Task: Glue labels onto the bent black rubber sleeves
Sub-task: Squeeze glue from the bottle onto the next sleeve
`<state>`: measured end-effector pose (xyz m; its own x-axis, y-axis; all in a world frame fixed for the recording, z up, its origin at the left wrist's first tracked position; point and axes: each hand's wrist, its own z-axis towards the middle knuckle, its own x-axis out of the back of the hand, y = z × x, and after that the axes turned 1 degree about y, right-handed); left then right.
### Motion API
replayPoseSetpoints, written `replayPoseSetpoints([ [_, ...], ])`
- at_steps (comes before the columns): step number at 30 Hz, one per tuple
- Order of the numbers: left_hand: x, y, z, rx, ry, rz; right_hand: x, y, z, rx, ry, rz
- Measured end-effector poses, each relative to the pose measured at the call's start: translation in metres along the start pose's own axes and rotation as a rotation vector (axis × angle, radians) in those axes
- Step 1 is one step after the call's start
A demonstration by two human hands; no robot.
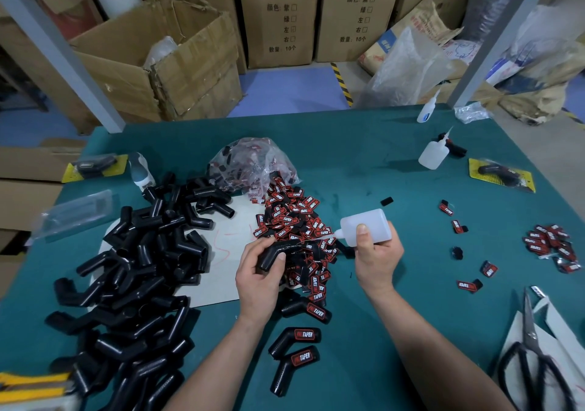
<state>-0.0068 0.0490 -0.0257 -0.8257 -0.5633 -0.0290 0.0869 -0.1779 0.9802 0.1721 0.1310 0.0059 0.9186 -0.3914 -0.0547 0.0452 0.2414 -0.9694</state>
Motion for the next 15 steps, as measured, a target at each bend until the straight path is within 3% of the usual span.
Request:
replayPoseSetpoints([
  [15,-0.0007,-0.0016,-0.0006,-0.002,-0.01,-0.002,0.0001,-0.0014,-0.0017,0.015,-0.009,-0.019],
])
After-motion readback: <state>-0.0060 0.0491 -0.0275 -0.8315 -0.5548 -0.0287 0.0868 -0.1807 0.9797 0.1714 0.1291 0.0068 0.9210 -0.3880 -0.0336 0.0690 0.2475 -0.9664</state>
